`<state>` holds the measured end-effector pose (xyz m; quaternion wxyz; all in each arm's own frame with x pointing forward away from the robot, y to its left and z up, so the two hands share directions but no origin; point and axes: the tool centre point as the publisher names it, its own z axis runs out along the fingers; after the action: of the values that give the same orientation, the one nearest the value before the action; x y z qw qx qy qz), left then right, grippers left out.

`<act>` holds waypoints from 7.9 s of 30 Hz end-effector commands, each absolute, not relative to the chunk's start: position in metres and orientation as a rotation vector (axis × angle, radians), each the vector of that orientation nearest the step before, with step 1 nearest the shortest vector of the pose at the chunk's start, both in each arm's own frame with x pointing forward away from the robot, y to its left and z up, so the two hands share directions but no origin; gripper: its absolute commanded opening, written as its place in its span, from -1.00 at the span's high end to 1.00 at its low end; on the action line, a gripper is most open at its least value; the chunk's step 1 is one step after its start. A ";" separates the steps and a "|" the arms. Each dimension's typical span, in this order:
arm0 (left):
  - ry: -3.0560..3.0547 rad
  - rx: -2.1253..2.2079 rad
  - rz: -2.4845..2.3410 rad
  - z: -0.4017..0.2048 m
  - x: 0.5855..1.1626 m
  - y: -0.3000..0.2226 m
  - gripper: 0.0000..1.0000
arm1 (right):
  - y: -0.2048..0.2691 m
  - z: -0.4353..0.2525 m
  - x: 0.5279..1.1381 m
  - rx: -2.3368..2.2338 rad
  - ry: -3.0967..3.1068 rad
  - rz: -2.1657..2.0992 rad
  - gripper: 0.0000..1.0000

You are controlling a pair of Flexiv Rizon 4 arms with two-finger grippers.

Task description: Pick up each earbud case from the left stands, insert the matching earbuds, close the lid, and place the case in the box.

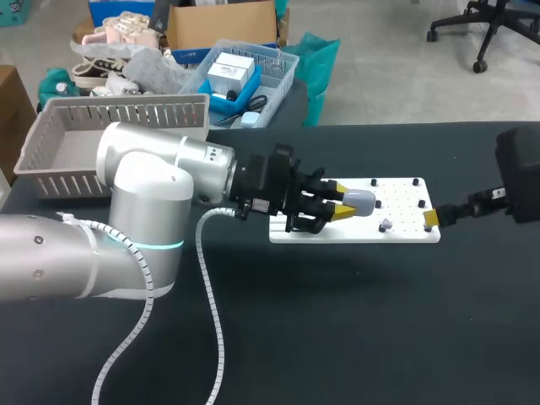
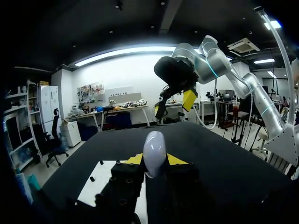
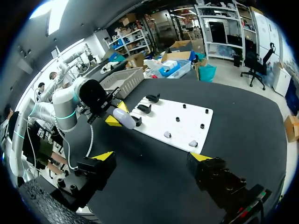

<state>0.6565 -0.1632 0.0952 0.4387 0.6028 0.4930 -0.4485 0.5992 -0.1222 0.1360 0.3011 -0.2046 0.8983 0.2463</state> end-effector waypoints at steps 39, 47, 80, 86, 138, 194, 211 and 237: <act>1.251 1.482 -1.113 0.085 0.656 -0.157 1.00 | -0.040 0.104 0.620 -0.573 2.487 0.590 -1.00; 1.251 1.482 -1.113 0.085 0.656 -0.157 1.00 | -0.041 0.096 0.633 -0.544 2.505 0.558 -1.00; 1.251 1.482 -1.113 0.085 0.656 -0.157 1.00 | -0.046 0.093 0.649 -0.493 2.513 0.519 -1.00; 1.251 1.482 -1.113 0.085 0.656 -0.157 1.00 | -0.046 0.094 0.652 -0.489 2.514 0.520 -1.00; 1.251 1.482 -1.113 0.085 0.656 -0.157 1.00 | -0.147 0.065 0.664 -0.502 2.495 -0.046 -0.80; 1.251 1.482 -1.113 0.085 0.656 -0.157 1.00 | -0.150 0.015 0.689 -0.604 2.589 -0.205 0.29; 1.251 1.482 -1.113 0.085 0.656 -0.157 1.00 | -0.153 0.015 0.688 -0.594 2.600 -0.217 0.93; 1.251 1.482 -1.113 0.085 0.656 -0.157 1.00 | -0.126 0.135 0.657 -0.634 2.641 -0.330 1.00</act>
<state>0.6571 -0.1578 0.0847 0.4364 0.5963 0.5027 -0.4486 0.6718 -0.1325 0.1078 0.2214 -0.2290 0.9413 -0.1116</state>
